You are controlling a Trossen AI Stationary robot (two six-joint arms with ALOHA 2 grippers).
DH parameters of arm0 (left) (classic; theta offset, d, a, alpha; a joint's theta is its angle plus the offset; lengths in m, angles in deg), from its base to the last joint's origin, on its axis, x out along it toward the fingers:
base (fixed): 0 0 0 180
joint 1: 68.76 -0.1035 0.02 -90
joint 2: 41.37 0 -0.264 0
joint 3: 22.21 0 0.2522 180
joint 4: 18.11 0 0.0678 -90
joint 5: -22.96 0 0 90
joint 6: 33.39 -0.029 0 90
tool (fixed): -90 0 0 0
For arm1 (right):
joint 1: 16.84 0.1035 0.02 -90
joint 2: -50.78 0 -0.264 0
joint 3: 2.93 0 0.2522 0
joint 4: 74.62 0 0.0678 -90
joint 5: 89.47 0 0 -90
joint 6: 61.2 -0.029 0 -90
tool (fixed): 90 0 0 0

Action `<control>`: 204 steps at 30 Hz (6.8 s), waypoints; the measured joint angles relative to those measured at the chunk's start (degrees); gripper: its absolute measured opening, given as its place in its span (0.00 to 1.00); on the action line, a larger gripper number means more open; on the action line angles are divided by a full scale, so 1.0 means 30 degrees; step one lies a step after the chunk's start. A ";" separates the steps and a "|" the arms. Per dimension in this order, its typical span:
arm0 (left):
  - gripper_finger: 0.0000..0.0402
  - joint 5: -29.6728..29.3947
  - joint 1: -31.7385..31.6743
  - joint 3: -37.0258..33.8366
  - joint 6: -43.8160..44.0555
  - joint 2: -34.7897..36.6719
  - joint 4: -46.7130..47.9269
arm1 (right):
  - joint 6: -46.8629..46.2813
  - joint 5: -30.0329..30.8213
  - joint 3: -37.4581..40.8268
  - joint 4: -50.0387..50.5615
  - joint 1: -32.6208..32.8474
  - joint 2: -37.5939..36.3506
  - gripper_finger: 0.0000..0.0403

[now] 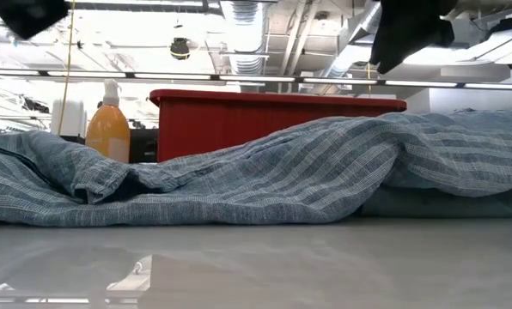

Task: Fold Laundry from Bin
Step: Fold the blue patterned polo shirt

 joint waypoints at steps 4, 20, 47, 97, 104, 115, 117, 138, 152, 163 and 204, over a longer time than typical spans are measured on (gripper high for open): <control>0.41 0.1848 -0.3050 0.0000 -0.2153 -0.0178 -0.1602 | 0.1600 -0.2202 -0.0007 0.0739 -0.1425 -0.0124 0.38; 0.40 0.3371 -0.8530 0.0000 -0.4071 -0.0170 -0.3016 | 0.8949 -0.7586 -0.0015 0.3196 -0.8236 -0.0117 0.43; 0.40 0.2562 -0.8699 -0.1069 -0.2795 -0.0170 -0.1849 | 1.3220 -1.0427 0.2790 0.5900 -1.1223 -0.0131 0.68; 0.40 0.6089 -0.8083 -0.1421 -0.2063 -0.0170 -0.2311 | 0.1433 -0.7803 0.5492 0.7278 -1.1496 -0.7807 0.90; 0.40 0.6007 -0.8087 -0.1421 -0.1929 -0.0170 -0.2282 | 0.1121 -0.7756 0.8417 0.3702 -1.2006 -0.9532 0.90; 0.40 0.5433 -0.8080 -0.1413 -0.1326 -0.0170 -0.2260 | 0.1199 -0.8450 0.8823 0.2851 -1.2027 -1.0630 0.83; 0.40 0.5433 -0.8080 -0.1413 -0.1053 -0.0170 -0.2260 | 0.1182 -0.8519 0.8823 0.2815 -1.1935 -1.0531 0.77; 0.40 0.4316 -0.6362 -0.1413 0.0066 -0.0170 -0.2260 | 0.1567 -0.7896 0.8845 0.2539 -1.0444 -0.7704 0.07; 0.40 0.2022 -0.4489 -0.1413 0.1734 -0.0170 -0.2281 | 0.0767 -0.8285 0.4624 0.0844 -0.9379 -0.7719 0.06; 0.40 0.0970 -0.4575 -0.1399 0.1821 -0.0170 -0.2413 | 0.0806 -0.8346 0.2994 0.2891 -0.8677 -0.4749 0.07; 0.40 0.0967 -0.5304 -0.1406 0.0025 -0.0171 -0.2180 | -0.6266 -0.6300 0.2965 0.9394 -0.4476 -0.4030 0.57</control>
